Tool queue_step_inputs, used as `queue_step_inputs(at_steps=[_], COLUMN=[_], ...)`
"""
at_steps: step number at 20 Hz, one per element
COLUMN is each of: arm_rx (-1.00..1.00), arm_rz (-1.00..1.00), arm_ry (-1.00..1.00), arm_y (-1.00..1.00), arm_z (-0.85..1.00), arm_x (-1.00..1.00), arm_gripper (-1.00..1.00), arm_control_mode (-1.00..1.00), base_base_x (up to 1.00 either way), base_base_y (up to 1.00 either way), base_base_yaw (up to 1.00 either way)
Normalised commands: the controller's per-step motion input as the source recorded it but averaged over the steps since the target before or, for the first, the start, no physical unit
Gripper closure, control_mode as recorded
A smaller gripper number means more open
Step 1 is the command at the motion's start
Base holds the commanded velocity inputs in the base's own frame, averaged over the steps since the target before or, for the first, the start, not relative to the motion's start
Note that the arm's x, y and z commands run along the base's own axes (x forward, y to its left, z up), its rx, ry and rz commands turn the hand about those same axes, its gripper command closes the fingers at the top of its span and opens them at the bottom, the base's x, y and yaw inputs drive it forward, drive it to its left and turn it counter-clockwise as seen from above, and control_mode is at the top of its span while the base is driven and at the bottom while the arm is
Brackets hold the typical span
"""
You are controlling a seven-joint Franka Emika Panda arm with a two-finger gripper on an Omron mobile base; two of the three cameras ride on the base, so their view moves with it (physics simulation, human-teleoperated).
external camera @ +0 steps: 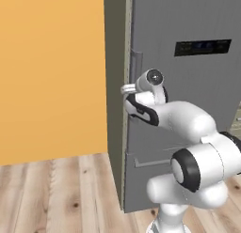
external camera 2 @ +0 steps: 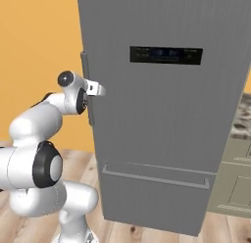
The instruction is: Place one of the steaks on the plate and the other in the bowl. Then place the bowl in the fridge.
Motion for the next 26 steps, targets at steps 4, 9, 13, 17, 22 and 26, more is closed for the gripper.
queue_step_inputs(at_steps=[4, 9, 13, 17, 22, 26], arm_rx=[0.15, 0.31, 0.23, 0.16, 0.03, 0.00], arm_rz=[0.03, 0.14, 0.13, 0.11, 0.15, 0.09], arm_ry=[0.00, 0.04, 0.09, 0.09, 0.03, 0.02], arm_y=[-0.23, -0.57, -0.49, -0.52, -0.69, -0.64], arm_z=[0.58, 0.65, 0.64, 0.54, 0.26, 0.13], arm_x=[-0.93, -1.00, -1.00, -1.00, -1.00, -0.75], arm_gripper=[1.00, 1.00, 1.00, 1.00, 1.00, 1.00], arm_control_mode=[-1.00, -1.00, -1.00, -1.00, -1.00, -1.00], base_base_x=[0.00, 0.00, 0.00, 0.00, 0.00, 0.00], base_base_y=[0.00, 0.00, 0.00, 0.00, 0.00, 0.00], base_base_yaw=[0.00, 0.00, 0.00, 0.00, 0.00, 0.00])
